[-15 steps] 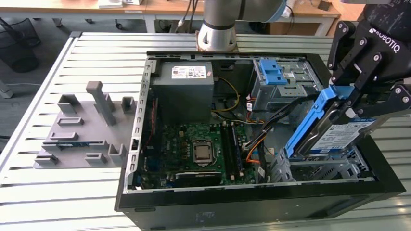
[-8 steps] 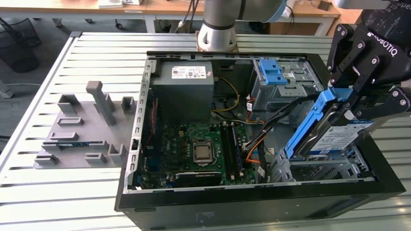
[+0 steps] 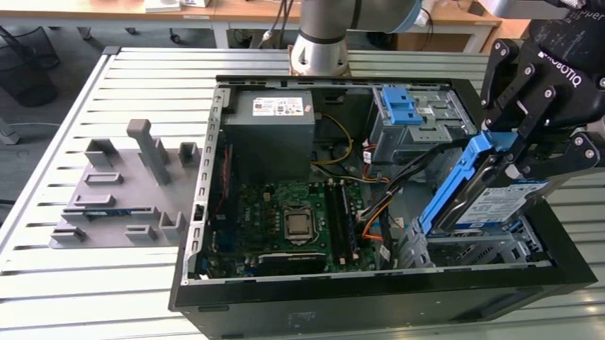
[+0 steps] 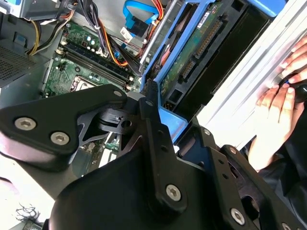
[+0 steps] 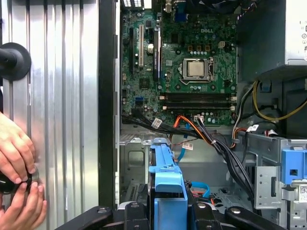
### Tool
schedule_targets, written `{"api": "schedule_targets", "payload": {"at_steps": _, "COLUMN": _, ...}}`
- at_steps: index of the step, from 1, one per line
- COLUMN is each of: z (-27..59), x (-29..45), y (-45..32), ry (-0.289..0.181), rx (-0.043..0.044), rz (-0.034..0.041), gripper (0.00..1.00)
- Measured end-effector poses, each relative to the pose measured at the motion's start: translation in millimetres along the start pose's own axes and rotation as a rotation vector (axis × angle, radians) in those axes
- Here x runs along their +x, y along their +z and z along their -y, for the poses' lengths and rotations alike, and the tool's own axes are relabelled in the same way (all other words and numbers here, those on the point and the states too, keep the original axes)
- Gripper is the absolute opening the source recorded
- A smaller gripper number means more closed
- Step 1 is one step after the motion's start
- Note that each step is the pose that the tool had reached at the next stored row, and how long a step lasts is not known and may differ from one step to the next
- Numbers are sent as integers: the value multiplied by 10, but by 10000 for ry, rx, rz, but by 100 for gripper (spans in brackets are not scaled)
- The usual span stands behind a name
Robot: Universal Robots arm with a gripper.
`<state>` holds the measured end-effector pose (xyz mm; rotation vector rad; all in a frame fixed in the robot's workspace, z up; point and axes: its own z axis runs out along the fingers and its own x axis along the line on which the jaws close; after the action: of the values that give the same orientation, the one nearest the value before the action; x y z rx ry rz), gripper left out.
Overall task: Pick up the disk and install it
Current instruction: 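Insert the disk into the insertion slot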
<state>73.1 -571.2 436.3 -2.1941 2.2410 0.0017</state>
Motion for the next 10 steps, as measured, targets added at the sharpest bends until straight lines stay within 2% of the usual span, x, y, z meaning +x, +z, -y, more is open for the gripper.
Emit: {"api": "schedule_targets", "payload": {"at_steps": 10, "z": 3, "x": 0, "y": 39, "ry": 1, "rx": -40, "rz": 0, "gripper": 36}}
